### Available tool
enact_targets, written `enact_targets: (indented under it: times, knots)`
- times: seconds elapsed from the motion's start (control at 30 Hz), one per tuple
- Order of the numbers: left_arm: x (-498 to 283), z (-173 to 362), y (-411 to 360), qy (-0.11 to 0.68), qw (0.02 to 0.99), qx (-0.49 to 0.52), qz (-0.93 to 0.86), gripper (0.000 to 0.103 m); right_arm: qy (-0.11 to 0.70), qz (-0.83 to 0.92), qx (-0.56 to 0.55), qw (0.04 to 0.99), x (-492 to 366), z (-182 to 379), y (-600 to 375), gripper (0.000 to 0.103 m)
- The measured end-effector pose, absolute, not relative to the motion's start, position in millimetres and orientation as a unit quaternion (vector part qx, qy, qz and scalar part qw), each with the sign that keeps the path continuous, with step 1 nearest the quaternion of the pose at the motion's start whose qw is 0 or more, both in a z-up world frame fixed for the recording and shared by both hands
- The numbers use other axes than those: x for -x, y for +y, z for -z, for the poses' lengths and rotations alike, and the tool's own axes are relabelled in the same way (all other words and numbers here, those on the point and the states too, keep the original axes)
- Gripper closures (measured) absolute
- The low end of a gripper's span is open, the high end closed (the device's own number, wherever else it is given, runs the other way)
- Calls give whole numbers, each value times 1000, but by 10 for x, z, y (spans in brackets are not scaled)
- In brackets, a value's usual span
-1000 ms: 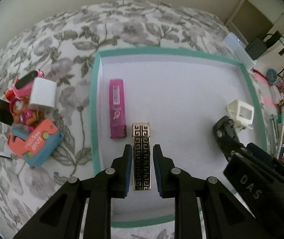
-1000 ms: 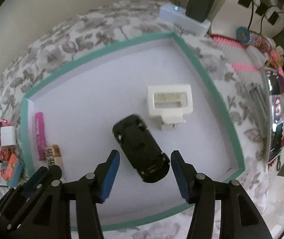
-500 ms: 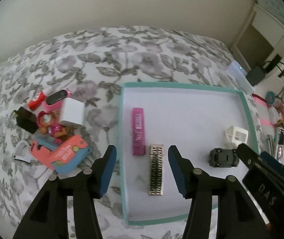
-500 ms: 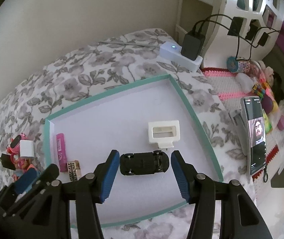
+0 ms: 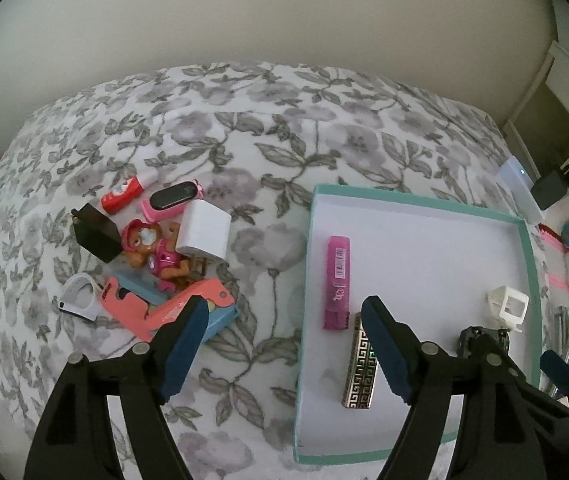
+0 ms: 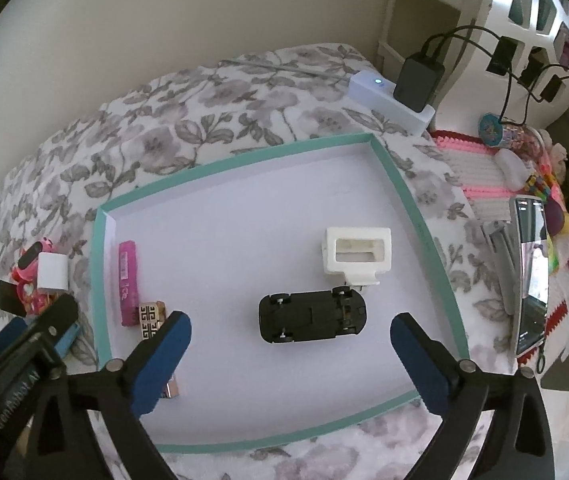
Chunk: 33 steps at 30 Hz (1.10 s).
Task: Organize rigid objects
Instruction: 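Lower the patterned metal bar into the tray and open the left tool, then move both open tools from the tray over to the object pile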
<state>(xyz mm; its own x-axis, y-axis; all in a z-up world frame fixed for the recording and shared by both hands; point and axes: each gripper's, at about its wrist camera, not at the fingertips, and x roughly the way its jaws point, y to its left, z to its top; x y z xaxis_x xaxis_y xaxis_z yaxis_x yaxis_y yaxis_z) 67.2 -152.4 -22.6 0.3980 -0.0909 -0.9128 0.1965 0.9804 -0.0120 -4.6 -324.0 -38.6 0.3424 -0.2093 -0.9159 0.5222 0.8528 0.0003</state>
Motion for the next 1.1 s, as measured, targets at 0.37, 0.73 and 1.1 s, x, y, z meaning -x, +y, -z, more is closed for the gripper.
enact_targets:
  times: [0.37, 0.73, 1.1]
  knots:
    - [-732, 186, -1354, 519, 851, -44, 61, 4, 532, 217, -152, 805, 29, 435, -3214, 0]
    - [-915, 35, -786, 491, 871, -3, 21, 4, 532, 180, -135, 816, -100, 482, -2964, 0]
    - [-1019, -134, -62, 451, 891, 30, -42, 4, 505, 111, -154, 842, -340, 437, -2519, 0]
